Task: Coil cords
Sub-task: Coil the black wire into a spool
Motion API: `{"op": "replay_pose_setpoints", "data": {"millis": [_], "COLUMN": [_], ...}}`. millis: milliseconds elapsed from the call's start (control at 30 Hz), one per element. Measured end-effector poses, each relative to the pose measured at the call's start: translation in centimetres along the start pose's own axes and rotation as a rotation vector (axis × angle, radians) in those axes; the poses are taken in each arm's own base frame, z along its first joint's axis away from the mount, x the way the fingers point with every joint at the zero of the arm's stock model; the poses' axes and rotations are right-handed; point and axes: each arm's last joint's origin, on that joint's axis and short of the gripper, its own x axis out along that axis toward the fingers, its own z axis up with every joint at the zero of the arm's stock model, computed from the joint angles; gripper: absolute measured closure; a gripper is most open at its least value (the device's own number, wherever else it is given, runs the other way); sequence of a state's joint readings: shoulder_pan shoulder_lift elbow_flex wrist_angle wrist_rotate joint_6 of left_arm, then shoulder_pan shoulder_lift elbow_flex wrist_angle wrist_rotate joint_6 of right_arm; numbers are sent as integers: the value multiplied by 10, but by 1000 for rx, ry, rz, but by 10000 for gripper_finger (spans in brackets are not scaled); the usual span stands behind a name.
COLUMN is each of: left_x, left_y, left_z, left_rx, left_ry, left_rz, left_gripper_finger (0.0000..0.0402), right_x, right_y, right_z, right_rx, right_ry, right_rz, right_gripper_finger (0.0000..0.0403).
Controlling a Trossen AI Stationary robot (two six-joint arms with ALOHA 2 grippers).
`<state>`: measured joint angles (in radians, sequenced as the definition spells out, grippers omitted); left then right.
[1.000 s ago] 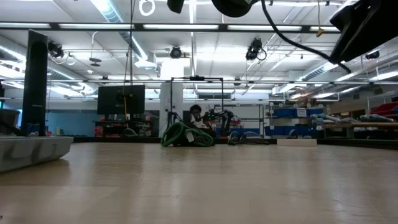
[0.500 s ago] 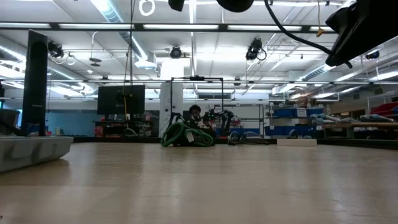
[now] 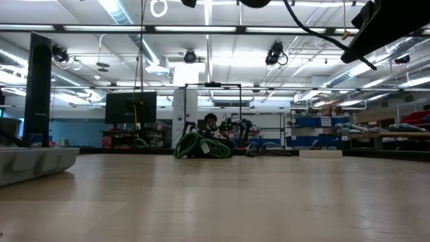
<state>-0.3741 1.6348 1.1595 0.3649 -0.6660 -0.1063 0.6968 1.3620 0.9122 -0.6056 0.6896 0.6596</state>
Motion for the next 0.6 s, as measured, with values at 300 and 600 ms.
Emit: {"op": "replay_pose_setpoints", "data": {"millis": [300, 600], "left_x": [2, 11], "left_y": [2, 3], "left_z": [10, 1], "left_rx": [-25, -18], "left_ry": [-98, -90], "left_rz": [36, 49], "left_gripper_finger": [402, 402], "right_x": [35, 34], "right_y": [11, 17], "right_z": [16, 67], "right_rx": [16, -41], "right_ry": [-75, -216], "right_rz": [14, -15], "right_gripper_finger": [401, 401]}}
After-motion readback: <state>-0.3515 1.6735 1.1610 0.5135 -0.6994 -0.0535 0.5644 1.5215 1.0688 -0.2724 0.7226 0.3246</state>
